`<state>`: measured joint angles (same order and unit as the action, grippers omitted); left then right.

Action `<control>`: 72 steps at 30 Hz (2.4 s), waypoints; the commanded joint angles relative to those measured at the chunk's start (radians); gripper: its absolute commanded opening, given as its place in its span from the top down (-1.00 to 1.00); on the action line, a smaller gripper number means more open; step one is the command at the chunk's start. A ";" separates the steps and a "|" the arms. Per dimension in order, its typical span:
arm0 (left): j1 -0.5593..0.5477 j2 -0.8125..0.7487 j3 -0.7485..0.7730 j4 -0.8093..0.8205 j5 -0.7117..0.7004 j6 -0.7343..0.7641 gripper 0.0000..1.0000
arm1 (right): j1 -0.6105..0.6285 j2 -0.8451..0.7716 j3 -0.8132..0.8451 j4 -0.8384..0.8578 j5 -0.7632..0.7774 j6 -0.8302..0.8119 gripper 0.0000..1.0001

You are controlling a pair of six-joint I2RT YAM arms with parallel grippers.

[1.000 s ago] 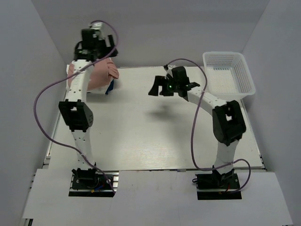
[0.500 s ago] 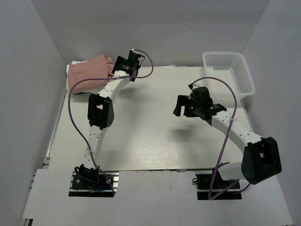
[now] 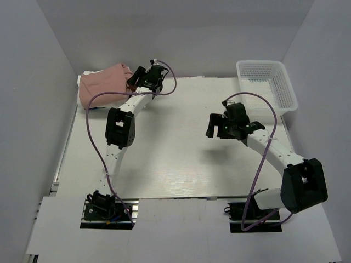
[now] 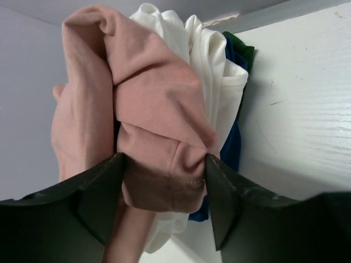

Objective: Fold and stack the t-shirts
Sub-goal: Put the neatly folded tshirt into the corner of the board with the left arm

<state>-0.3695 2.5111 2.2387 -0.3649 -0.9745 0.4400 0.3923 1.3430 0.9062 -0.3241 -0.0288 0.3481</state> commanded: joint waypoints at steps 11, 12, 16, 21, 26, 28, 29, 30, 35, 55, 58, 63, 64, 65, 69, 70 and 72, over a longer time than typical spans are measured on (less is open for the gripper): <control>-0.011 -0.143 0.061 -0.157 0.072 -0.148 0.02 | -0.021 0.056 0.039 -0.003 -0.077 -0.032 -0.81; 0.003 -0.159 0.076 -0.195 0.110 -0.225 0.05 | -0.021 0.054 0.037 0.002 -0.079 -0.031 -0.81; 0.036 -0.224 0.052 -0.240 0.240 -0.317 0.13 | -0.023 0.059 0.030 0.002 -0.097 -0.027 -0.81; 0.067 -0.227 0.090 -0.262 0.266 -0.374 0.25 | -0.021 0.067 0.031 0.003 -0.109 -0.024 -0.81; 0.101 -0.192 0.099 -0.272 0.201 -0.365 0.28 | -0.024 0.065 0.033 -0.006 -0.099 -0.032 -0.81; 0.122 -0.183 0.090 -0.259 0.201 -0.353 0.28 | -0.030 0.068 0.036 -0.007 -0.097 -0.035 -0.81; 0.122 -0.172 0.090 -0.269 0.215 -0.340 0.28 | -0.029 0.074 0.040 -0.009 -0.102 -0.037 -0.81; 0.122 -0.172 0.090 -0.284 0.247 -0.340 0.28 | -0.027 0.076 0.043 -0.009 -0.106 -0.037 -0.81; 0.100 -0.172 0.035 -0.259 0.270 -0.308 0.28 | -0.027 0.100 0.051 -0.004 -0.128 -0.040 -0.81; 0.116 -0.121 0.091 -0.296 0.303 -0.376 0.25 | -0.033 0.122 0.051 -0.020 -0.151 -0.043 -0.81; 0.116 -0.101 0.082 -0.267 0.202 -0.347 0.25 | -0.035 0.119 0.053 -0.018 -0.154 -0.043 -0.81; 0.116 -0.092 0.073 -0.269 0.149 -0.362 0.28 | -0.033 0.128 0.059 -0.016 -0.166 -0.043 -0.81; 0.116 -0.106 0.073 -0.279 0.131 -0.371 0.28 | -0.033 0.128 0.056 -0.018 -0.168 -0.044 -0.81; 0.116 -0.106 0.073 -0.279 0.117 -0.371 0.28 | -0.035 0.130 0.056 -0.018 -0.171 -0.043 -0.81; 0.116 -0.147 0.073 -0.223 0.010 -0.371 0.28 | -0.033 0.134 0.054 -0.012 -0.183 -0.041 -0.81; 0.116 -0.156 0.073 -0.200 -0.007 -0.371 0.28 | -0.035 0.136 0.054 -0.012 -0.184 -0.043 -0.81; 0.116 -0.166 0.073 -0.190 -0.026 -0.371 0.28 | -0.035 0.139 0.059 -0.015 -0.186 -0.044 -0.81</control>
<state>-0.2615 2.4401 2.3039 -0.5976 -0.8940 0.0784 0.3614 1.4765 0.9203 -0.3420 -0.1936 0.3214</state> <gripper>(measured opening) 0.360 0.902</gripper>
